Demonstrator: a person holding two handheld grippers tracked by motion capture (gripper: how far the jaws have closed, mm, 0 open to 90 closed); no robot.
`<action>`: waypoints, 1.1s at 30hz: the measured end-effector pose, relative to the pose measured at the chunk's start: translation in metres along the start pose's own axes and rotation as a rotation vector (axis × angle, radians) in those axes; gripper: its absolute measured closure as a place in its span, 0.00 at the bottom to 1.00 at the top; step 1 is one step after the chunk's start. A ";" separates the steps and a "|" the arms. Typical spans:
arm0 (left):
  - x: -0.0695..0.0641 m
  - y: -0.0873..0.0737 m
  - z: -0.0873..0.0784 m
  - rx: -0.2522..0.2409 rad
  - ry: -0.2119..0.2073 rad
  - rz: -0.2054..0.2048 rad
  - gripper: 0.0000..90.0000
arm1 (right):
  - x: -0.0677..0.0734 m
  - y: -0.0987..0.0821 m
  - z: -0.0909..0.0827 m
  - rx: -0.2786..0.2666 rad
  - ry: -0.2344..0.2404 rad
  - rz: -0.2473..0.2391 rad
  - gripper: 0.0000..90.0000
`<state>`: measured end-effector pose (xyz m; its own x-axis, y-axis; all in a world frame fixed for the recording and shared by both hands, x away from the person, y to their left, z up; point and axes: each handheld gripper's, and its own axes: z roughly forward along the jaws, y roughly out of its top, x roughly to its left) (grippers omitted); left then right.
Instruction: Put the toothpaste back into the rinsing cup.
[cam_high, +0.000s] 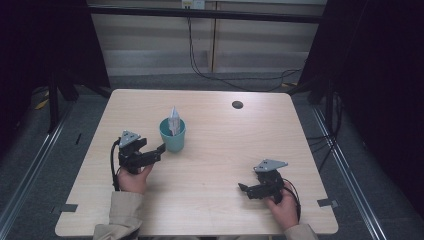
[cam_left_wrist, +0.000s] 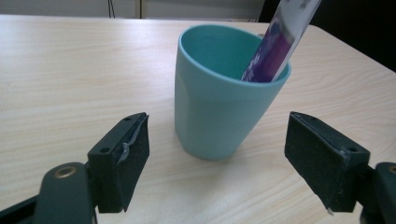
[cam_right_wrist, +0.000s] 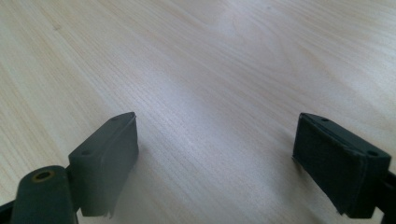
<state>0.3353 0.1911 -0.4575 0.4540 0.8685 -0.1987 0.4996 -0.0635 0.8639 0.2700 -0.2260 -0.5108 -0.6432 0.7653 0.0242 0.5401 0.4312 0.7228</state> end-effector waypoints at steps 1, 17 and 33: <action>0.001 -0.002 0.000 0.005 0.002 0.000 0.24 | 0.000 0.000 0.000 0.001 -0.001 0.000 0.15; 0.009 -0.030 0.003 0.096 0.042 0.006 0.24 | 0.000 0.000 0.000 0.001 -0.002 -0.001 0.15; 0.011 -0.042 0.009 0.192 0.075 0.046 0.23 | 0.000 0.000 0.000 0.000 0.000 -0.001 0.15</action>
<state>0.3256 0.1989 -0.5002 0.4266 0.8964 -0.1201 0.6148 -0.1900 0.7655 0.2700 -0.2260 -0.5108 -0.6434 0.7652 0.0235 0.5397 0.4316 0.7229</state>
